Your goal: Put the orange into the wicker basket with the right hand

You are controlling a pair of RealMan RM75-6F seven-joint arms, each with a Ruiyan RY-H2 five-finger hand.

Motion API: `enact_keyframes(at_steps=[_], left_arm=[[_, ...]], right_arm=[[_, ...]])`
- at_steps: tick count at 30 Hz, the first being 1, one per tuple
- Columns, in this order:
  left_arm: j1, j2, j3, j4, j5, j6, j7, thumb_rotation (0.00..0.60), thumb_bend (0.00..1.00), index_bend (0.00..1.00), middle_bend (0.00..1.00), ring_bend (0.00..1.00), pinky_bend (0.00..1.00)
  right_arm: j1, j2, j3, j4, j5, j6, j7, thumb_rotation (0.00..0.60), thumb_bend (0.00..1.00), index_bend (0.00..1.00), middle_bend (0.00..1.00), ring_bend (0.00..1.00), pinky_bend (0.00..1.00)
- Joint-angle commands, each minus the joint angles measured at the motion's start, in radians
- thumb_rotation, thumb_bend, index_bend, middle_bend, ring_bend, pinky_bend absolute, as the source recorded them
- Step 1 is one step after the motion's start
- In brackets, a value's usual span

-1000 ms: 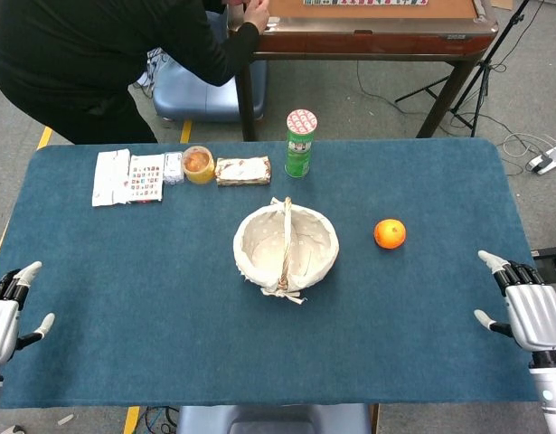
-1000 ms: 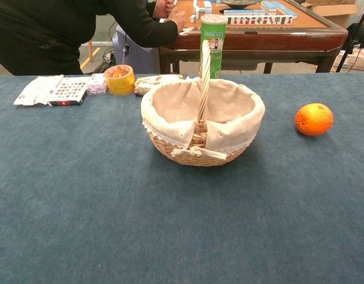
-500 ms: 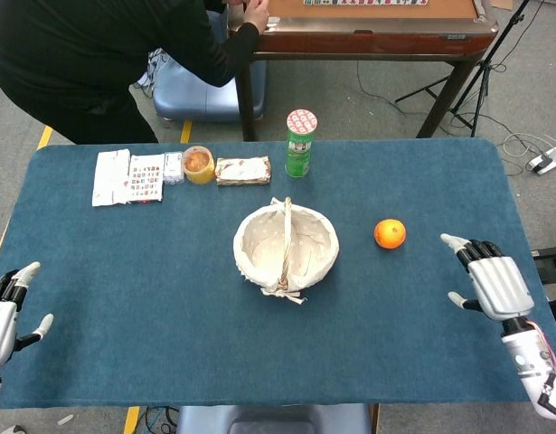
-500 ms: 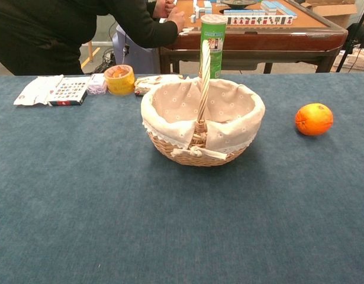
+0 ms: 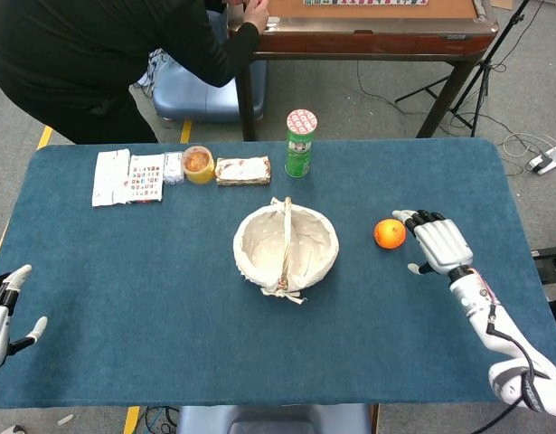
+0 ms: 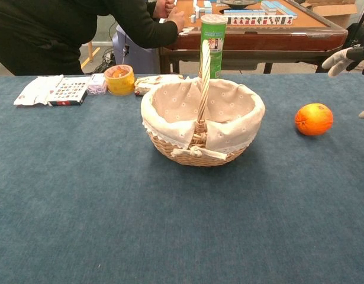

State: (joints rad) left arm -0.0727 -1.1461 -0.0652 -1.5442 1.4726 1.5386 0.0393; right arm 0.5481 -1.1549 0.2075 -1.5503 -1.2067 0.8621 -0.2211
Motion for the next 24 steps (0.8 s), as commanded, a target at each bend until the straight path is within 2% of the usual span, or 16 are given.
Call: enact_keyframes(at_steps=[1,8,15,24], left_arm=[[0.002,-0.004,0.0,0.005,-0.001,0.0,-0.002,0.6,0.3,0.1,0.16,0.14,0.19],[0.006,-0.009,-0.002,0.018,-0.008,0.0,-0.011,0.6,0.3,0.1,0.16,0.14,0.19],[0.01,-0.012,-0.005,0.027,-0.023,-0.005,-0.018,0.6,0.3,0.1,0.16,0.14,0.19],[0.012,-0.018,-0.007,0.038,-0.031,-0.012,-0.024,0.6,0.3,0.1,0.16,0.14,0.19]], right_arm=[[0.063,-0.063,0.013,0.087,0.07,-0.071,-0.026,0.6,0.01,0.15,0.17,0.14,0.25],[0.143,-0.158,0.004,0.228,0.165,-0.161,-0.054,0.6,0.0,0.15,0.16,0.13,0.25],[0.197,-0.24,-0.011,0.353,0.236,-0.204,-0.085,0.6,0.0,0.15,0.16,0.13,0.25],[0.254,-0.329,-0.033,0.476,0.281,-0.244,-0.118,0.6,0.03,0.18,0.2,0.13,0.26]])
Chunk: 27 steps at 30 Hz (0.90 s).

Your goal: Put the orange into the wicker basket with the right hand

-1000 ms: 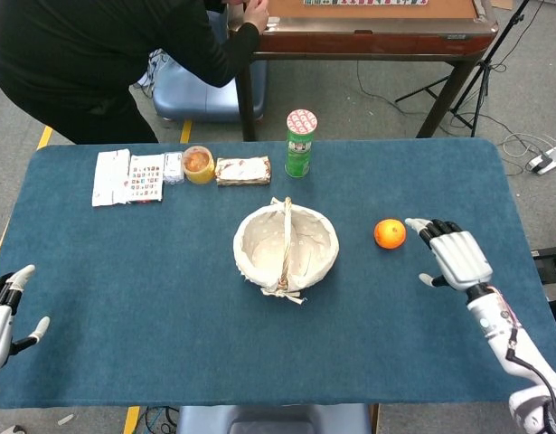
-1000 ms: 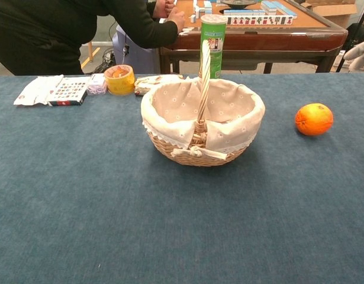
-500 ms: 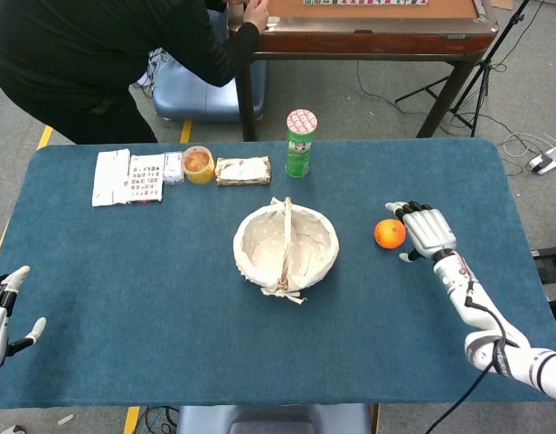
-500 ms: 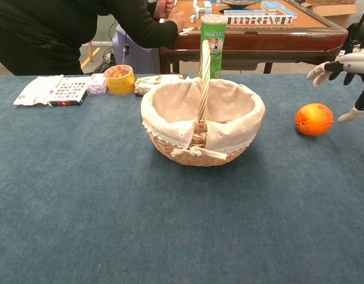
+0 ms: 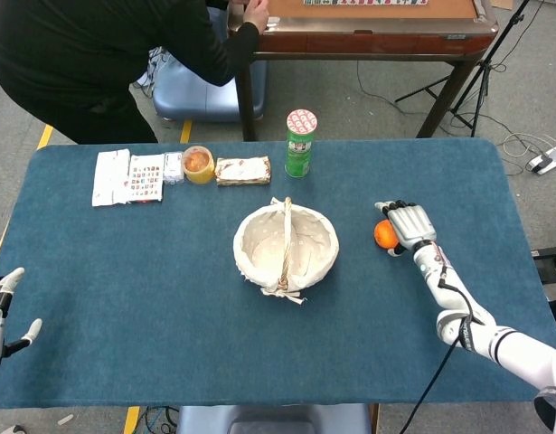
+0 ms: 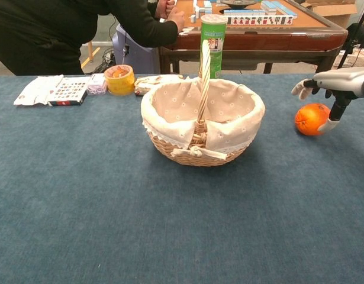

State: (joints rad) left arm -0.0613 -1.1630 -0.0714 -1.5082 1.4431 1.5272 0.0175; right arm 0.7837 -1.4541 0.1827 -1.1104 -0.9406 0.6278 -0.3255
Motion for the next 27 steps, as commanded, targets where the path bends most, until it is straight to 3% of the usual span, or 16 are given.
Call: enact_keyframes(at_steps=[1,5,13,27], left_arm=[[0.001,-0.002,-0.001,0.003,-0.002,-0.001,-0.003,0.6,0.3,0.1,0.16,0.14,0.19],[0.002,-0.004,-0.002,0.01,-0.005,-0.002,-0.007,0.6,0.3,0.1,0.16,0.14,0.19],[0.005,-0.007,-0.005,0.02,-0.013,-0.006,-0.016,0.6,0.3,0.1,0.16,0.14,0.19],[0.0,-0.003,-0.009,0.013,-0.006,-0.006,-0.01,0.6,0.3,0.1,0.16,0.14,0.19]], right_arm=[[0.022,-0.039,-0.008,0.048,0.017,-0.008,-0.015,0.6,0.05,0.2,0.22,0.15,0.26],[0.033,-0.075,-0.013,0.095,0.02,-0.007,-0.014,0.6,0.19,0.35,0.28,0.21,0.34],[0.02,-0.068,-0.019,0.082,-0.016,0.016,0.029,0.6,0.27,0.52,0.4,0.35,0.54],[-0.008,0.195,0.065,-0.379,-0.266,0.202,0.207,0.6,0.27,0.54,0.42,0.37,0.56]])
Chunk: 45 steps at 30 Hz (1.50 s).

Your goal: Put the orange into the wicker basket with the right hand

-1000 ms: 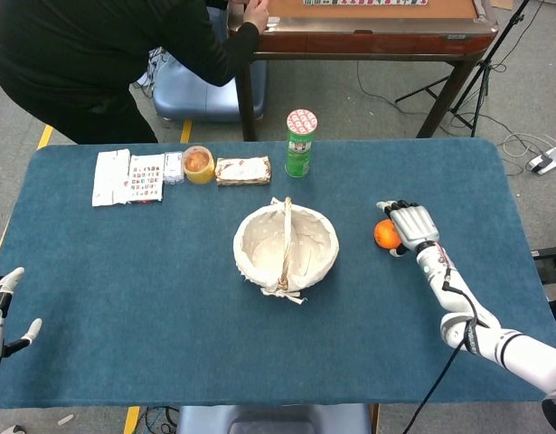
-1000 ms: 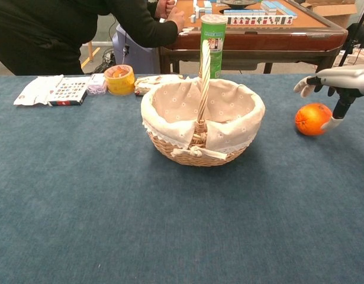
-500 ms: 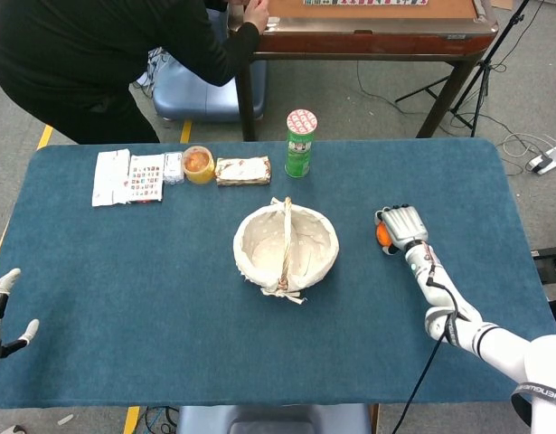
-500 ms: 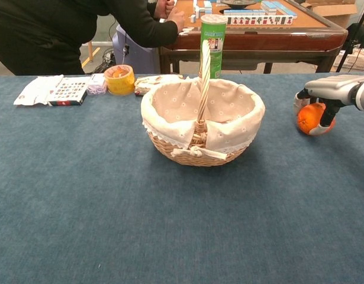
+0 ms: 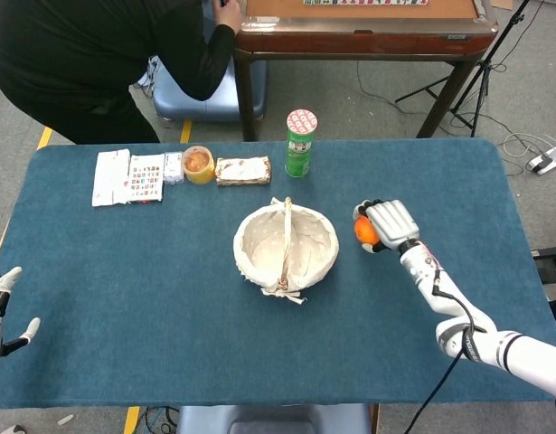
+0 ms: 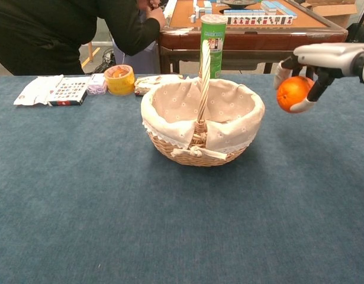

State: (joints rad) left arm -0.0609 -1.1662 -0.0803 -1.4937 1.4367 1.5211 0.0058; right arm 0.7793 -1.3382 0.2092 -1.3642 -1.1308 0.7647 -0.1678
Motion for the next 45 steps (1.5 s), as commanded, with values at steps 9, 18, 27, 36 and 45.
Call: enact_keyframes(at_steps=[9,18,27,36,45], left_arm=[[0.008,0.004,0.001,-0.008,0.003,0.012,0.001,0.6,0.3,0.1,0.16,0.14,0.19],[0.023,0.006,0.006,-0.006,0.0,0.025,-0.006,0.6,0.3,0.1,0.16,0.14,0.19],[0.019,0.003,0.006,-0.006,0.008,0.019,-0.002,0.6,0.3,0.1,0.16,0.14,0.19],[0.02,0.004,0.007,-0.006,0.011,0.02,-0.002,0.6,0.3,0.1,0.16,0.14,0.17],[0.018,0.004,0.007,-0.005,0.016,0.02,-0.002,0.6,0.3,0.1,0.16,0.14,0.17]], right_arm=[[0.056,0.104,0.073,-0.263,-0.095,0.058,0.032,0.6,0.27,0.54,0.42,0.37,0.56],[0.101,0.07,0.056,-0.273,-0.043,0.039,-0.042,0.6,0.26,0.51,0.39,0.37,0.56],[0.122,0.062,0.036,-0.275,-0.004,0.01,-0.05,0.6,0.24,0.36,0.34,0.33,0.56],[0.134,0.064,0.02,-0.269,-0.002,-0.007,-0.031,0.6,0.09,0.16,0.26,0.23,0.5],[0.128,0.081,0.007,-0.274,-0.01,0.008,-0.027,0.6,0.02,0.12,0.24,0.22,0.48]])
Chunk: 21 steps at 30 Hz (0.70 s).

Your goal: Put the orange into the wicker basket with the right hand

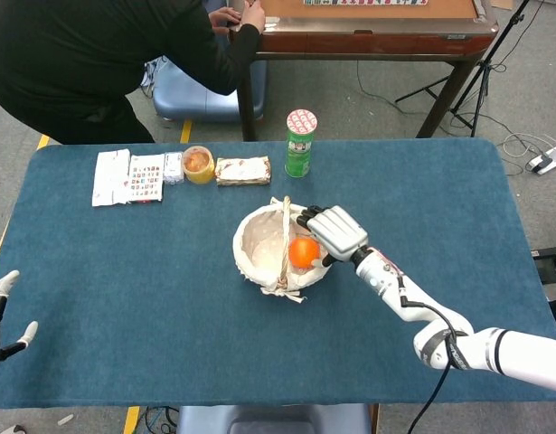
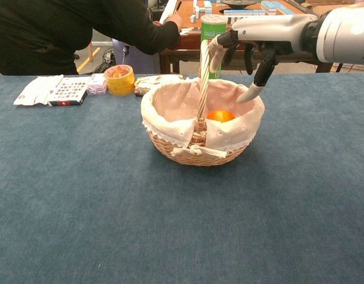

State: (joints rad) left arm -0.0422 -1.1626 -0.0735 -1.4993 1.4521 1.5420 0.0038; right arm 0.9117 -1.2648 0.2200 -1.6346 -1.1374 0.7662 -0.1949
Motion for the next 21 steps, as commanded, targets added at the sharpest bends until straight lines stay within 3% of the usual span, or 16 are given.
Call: enact_keyframes(at_steps=[1,9,17,21], left_arm=[[0.0,0.0,0.0,0.0,0.001,-0.001,0.0,0.6,0.3,0.1,0.16,0.14,0.17],[-0.002,0.001,-0.004,0.009,-0.004,-0.003,-0.01,0.6,0.3,0.1,0.16,0.14,0.17],[-0.008,0.0,-0.011,0.02,-0.009,-0.01,-0.017,0.6,0.3,0.1,0.16,0.14,0.17],[-0.012,-0.002,-0.016,0.023,-0.016,-0.016,-0.019,0.6,0.3,0.1,0.16,0.14,0.17]], right_arm=[[-0.007,0.012,-0.005,-0.005,-0.005,0.01,0.0,0.6,0.02,0.12,0.24,0.22,0.48],[-0.095,0.109,-0.03,-0.066,-0.017,0.13,-0.018,0.6,0.02,0.12,0.24,0.22,0.48],[-0.245,0.202,-0.103,-0.089,-0.032,0.291,-0.065,0.6,0.04,0.12,0.24,0.22,0.42],[-0.346,0.199,-0.157,-0.052,-0.107,0.401,-0.035,0.6,0.05,0.12,0.24,0.22,0.41]])
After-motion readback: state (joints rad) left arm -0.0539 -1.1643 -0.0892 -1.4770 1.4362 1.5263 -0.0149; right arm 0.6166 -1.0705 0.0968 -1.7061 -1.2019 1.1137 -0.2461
